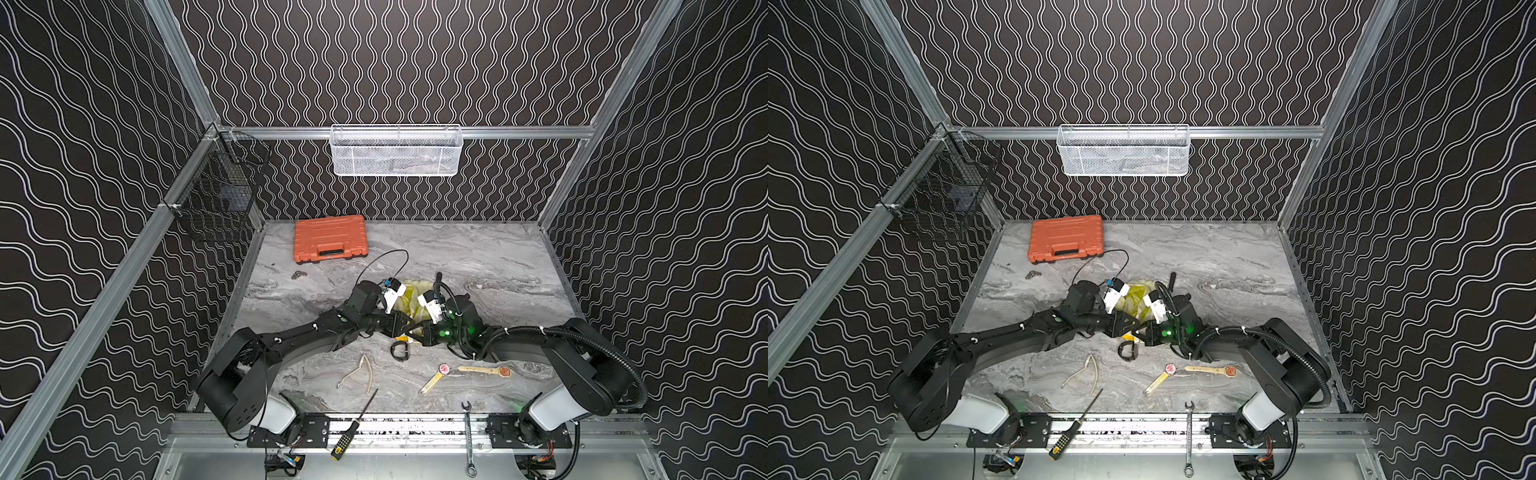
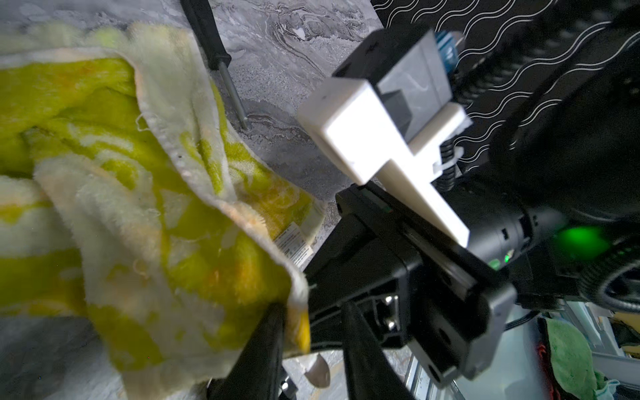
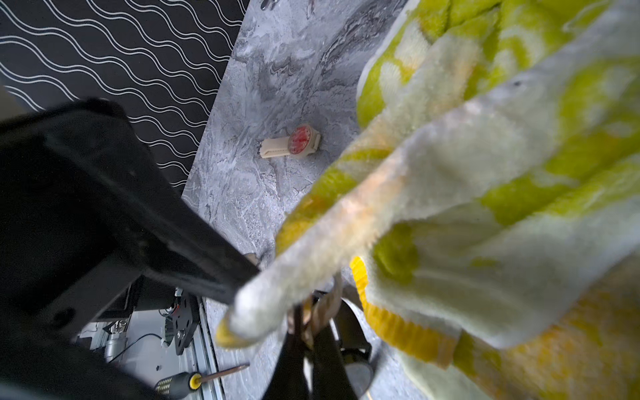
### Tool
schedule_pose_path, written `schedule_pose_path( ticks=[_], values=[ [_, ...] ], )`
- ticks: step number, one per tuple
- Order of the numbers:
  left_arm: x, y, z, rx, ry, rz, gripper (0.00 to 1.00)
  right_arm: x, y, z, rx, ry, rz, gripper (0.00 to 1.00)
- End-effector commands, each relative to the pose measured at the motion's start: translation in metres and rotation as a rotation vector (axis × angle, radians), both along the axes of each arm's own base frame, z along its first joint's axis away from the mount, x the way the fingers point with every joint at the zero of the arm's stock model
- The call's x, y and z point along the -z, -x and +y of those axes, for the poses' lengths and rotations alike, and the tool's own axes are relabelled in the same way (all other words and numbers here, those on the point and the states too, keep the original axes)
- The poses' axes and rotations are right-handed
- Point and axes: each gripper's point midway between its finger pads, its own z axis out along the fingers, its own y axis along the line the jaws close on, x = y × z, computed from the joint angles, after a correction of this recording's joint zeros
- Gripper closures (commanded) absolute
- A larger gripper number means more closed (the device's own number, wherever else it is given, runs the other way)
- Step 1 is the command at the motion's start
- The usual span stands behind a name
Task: Wipe the watch dial
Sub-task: Place the cleaning item at the center of the board.
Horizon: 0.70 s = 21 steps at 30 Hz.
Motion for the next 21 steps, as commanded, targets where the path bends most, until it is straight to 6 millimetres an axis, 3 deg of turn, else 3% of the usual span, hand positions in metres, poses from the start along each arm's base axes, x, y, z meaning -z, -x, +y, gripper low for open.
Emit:
schedule_pose_path(
  ticks=[1, 10, 15, 21],
  values=[
    [-0.014, 0.002, 0.003, 0.001, 0.015, -0.023, 0.63, -0.014, -0.001, 0.007, -0.04, -0.052, -0.057, 1.0],
    [-0.038, 0.014, 0.03, -0.06, 0.005, -0.06, 0.54, -0.009, 0.001, 0.003, -0.045, -0.036, -0.058, 1.0],
    [-0.014, 0.017, 0.064, -0.196, -0.124, 0.002, 0.49, -0.007, 0.004, 0.001, -0.05, -0.047, -0.04, 1.0],
    [0.004, 0.036, 0.064, -0.156, -0.075, 0.074, 0.49, 0.008, 0.0, -0.014, 0.026, 0.008, 0.024, 1.0]
  ],
)
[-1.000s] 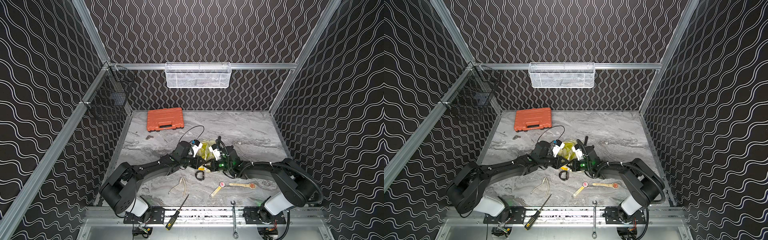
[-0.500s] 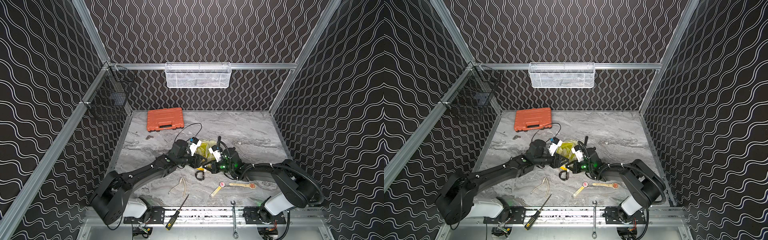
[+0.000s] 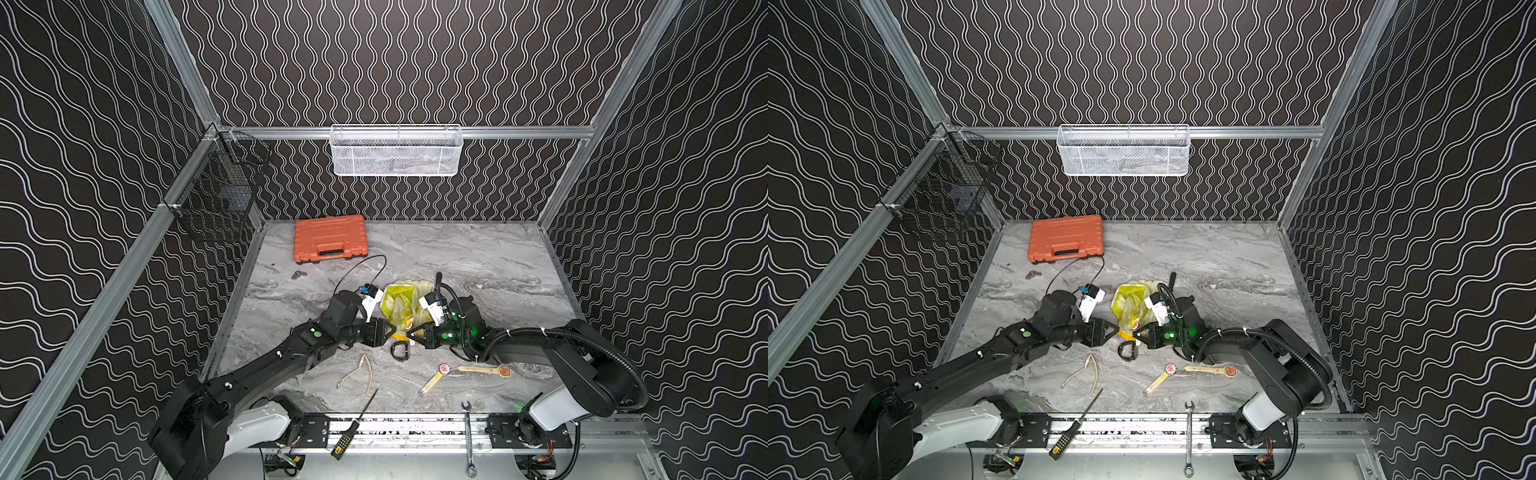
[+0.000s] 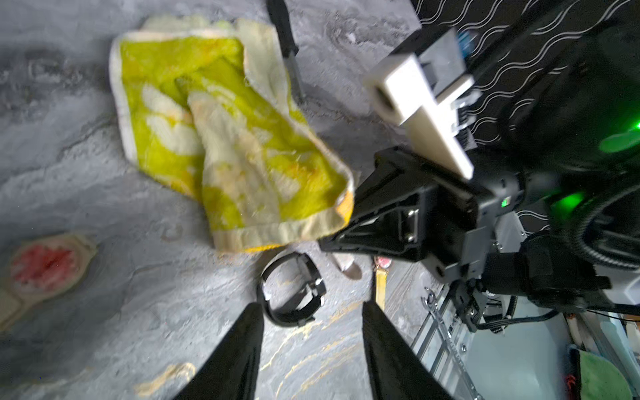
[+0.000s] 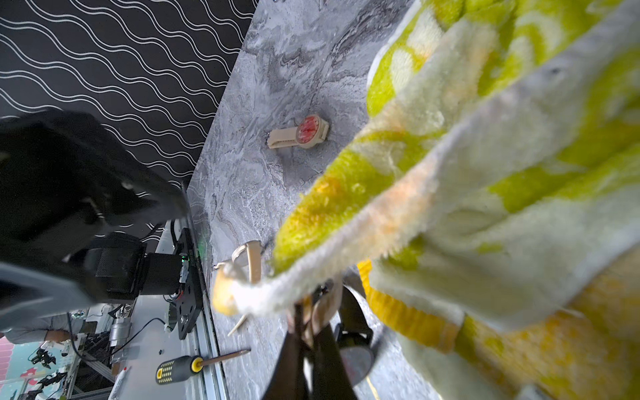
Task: Wipe the watch dial
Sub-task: Place the cleaning item at the center of the board, then adjust the watch.
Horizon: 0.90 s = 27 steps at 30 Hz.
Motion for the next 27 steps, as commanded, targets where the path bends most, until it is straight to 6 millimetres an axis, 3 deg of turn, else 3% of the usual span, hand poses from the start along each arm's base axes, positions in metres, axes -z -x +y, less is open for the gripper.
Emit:
schedule_pose_path(
  ticks=[1, 7, 11, 20, 23, 27],
  values=[
    [0.003, 0.01, -0.005, 0.013, 0.069, 0.05, 0.49, 0.009, -0.002, -0.01, 0.05, 0.025, 0.055, 1.0],
    [-0.015, 0.018, -0.018, 0.086, 0.191, 0.014, 0.47, 0.003, -0.002, -0.036, 0.143, 0.002, 0.049, 1.0],
    [-0.036, 0.024, -0.023, 0.132, 0.262, -0.034, 0.46, -0.011, 0.0, -0.041, 0.154, -0.007, 0.024, 1.0],
    [-0.081, 0.034, -0.029, 0.201, 0.409, -0.117, 0.44, -0.03, -0.003, -0.071, 0.321, 0.016, -0.037, 1.0],
    [-0.084, 0.037, -0.031, 0.221, 0.436, -0.127, 0.44, -0.056, 0.003, -0.061, 0.248, -0.072, -0.101, 1.0],
    [-0.088, 0.038, -0.033, 0.239, 0.454, -0.139, 0.44, -0.098, 0.017, -0.032, 0.063, -0.229, -0.118, 1.0]
  ],
)
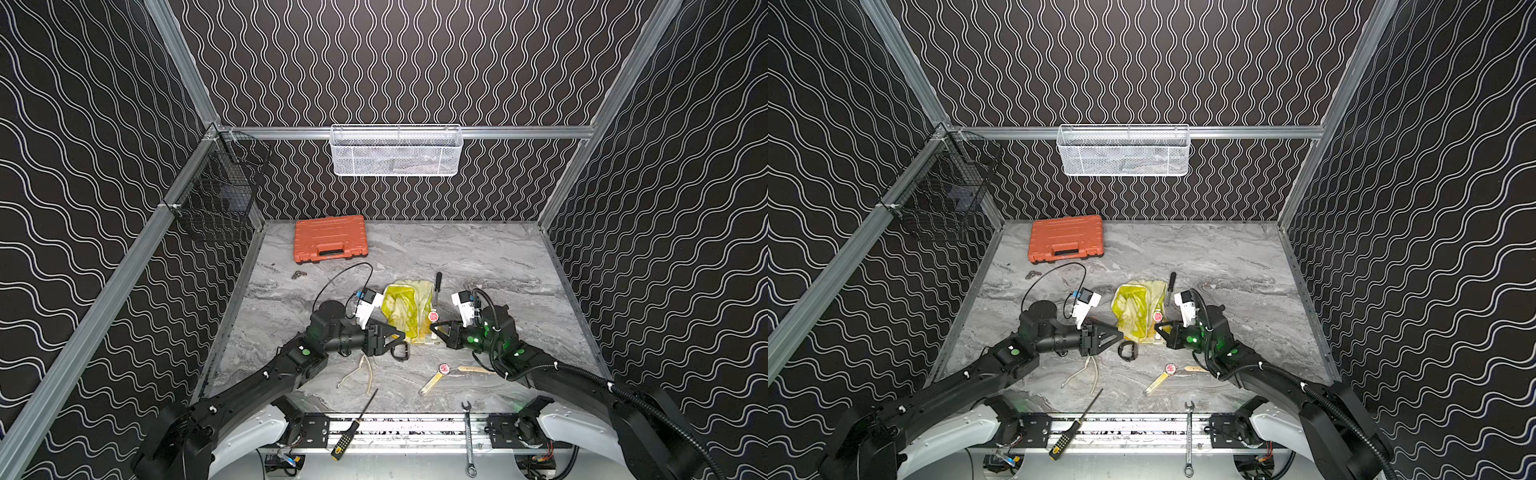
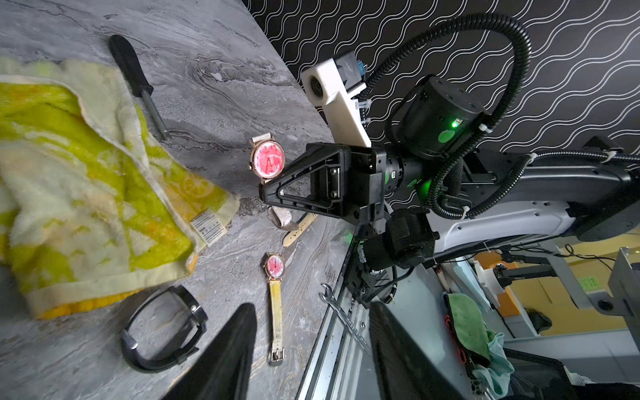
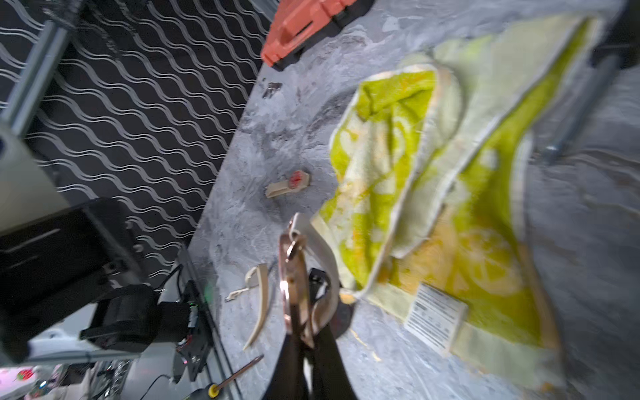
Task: Wipe the watch dial
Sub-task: Adjust the watch.
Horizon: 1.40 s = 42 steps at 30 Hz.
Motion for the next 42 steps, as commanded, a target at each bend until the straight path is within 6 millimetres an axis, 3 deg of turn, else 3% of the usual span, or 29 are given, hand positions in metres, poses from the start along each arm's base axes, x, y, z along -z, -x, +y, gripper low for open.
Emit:
schedule_pose_path(
  ticks=[1, 7, 12, 20, 25, 29, 31, 35, 42],
  values=[
    [-0.021, 0.001, -0.005, 0.036, 0.051, -0.063, 0.44, -0.044, 0.013, 0.024, -0.155, -0.165, -0.048, 1.0],
    [-0.03, 0.004, -0.013, 0.095, 0.093, -0.085, 0.42, -0.094, 0.022, 0.033, -0.211, -0.364, -0.061, 1.0],
    [-0.028, 0.002, -0.02, 0.114, 0.146, -0.043, 0.4, -0.119, 0.03, 0.036, -0.253, -0.43, -0.093, 1.0],
    [-0.054, 0.005, -0.028, 0.173, 0.286, -0.088, 0.39, -0.118, 0.03, 0.048, -0.235, -0.356, -0.127, 1.0],
    [-0.06, 0.007, -0.026, 0.174, 0.296, -0.106, 0.39, -0.118, 0.025, 0.047, -0.2, -0.339, -0.128, 1.0],
    [-0.053, 0.005, -0.029, 0.173, 0.259, -0.098, 0.38, -0.121, 0.025, 0.053, -0.193, -0.307, -0.147, 1.0],
    [-0.05, 0.004, -0.03, 0.166, 0.245, -0.088, 0.43, -0.124, 0.026, 0.058, -0.197, -0.307, -0.155, 1.0],
    [-0.053, 0.005, -0.031, 0.174, 0.255, -0.101, 0.68, -0.129, 0.027, 0.065, -0.2, -0.301, -0.163, 1.0],
    [-0.054, 0.005, -0.027, 0.157, 0.244, -0.125, 0.78, -0.13, 0.031, 0.075, -0.214, -0.265, -0.179, 1.0]
  ],
)
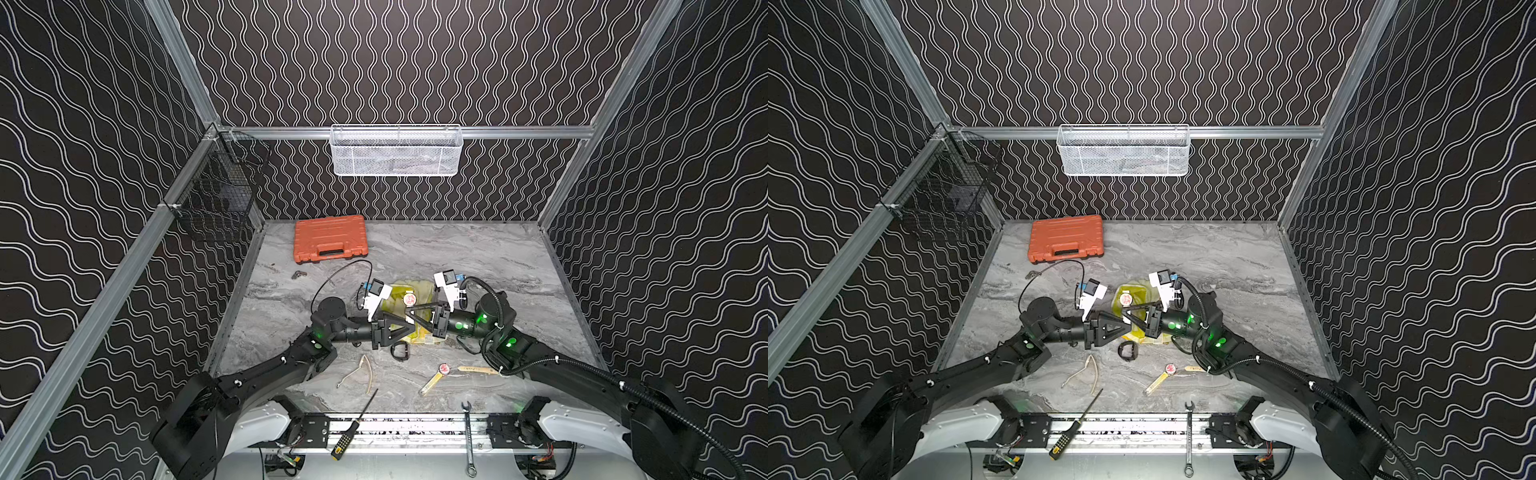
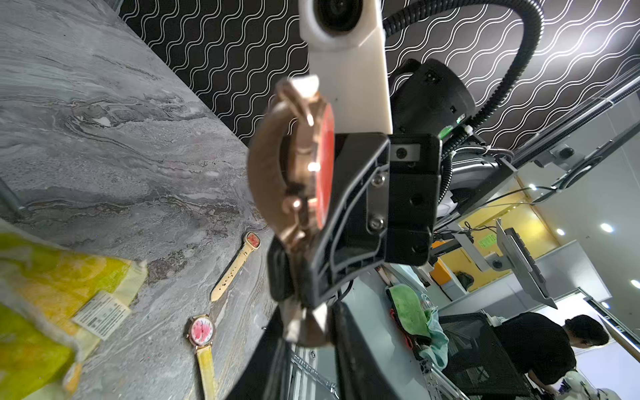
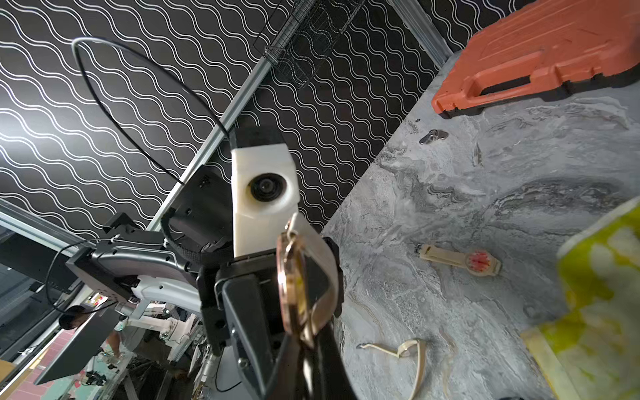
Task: Wipe the watch dial
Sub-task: Adjust the watch.
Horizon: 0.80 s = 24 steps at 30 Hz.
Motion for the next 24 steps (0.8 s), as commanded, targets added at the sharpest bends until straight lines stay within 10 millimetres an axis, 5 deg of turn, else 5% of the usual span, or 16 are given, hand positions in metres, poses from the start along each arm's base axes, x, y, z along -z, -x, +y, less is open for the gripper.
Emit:
schedule_pose_path(
  ticks=[1, 7, 11, 24],
  values=[
    [-0.006, -0.002, 0.001, -0.019, 0.007, -0.051, 0.78, 0.0, 0.003, 0.004, -0.003, 0.019, -0.017, 1.0],
    [-0.007, -0.005, 0.006, -0.062, -0.008, -0.063, 0.64, -0.004, 0.008, 0.006, -0.015, 0.028, -0.034, 1.0],
    [-0.008, -0.007, 0.009, -0.088, -0.039, -0.082, 0.96, -0.004, 0.01, 0.004, -0.019, 0.031, -0.041, 1.0],
    [-0.021, 0.005, 0.002, 0.014, 0.063, -0.102, 1.0, -0.025, 0.017, -0.008, 0.004, 0.021, -0.126, 0.84]
  ],
)
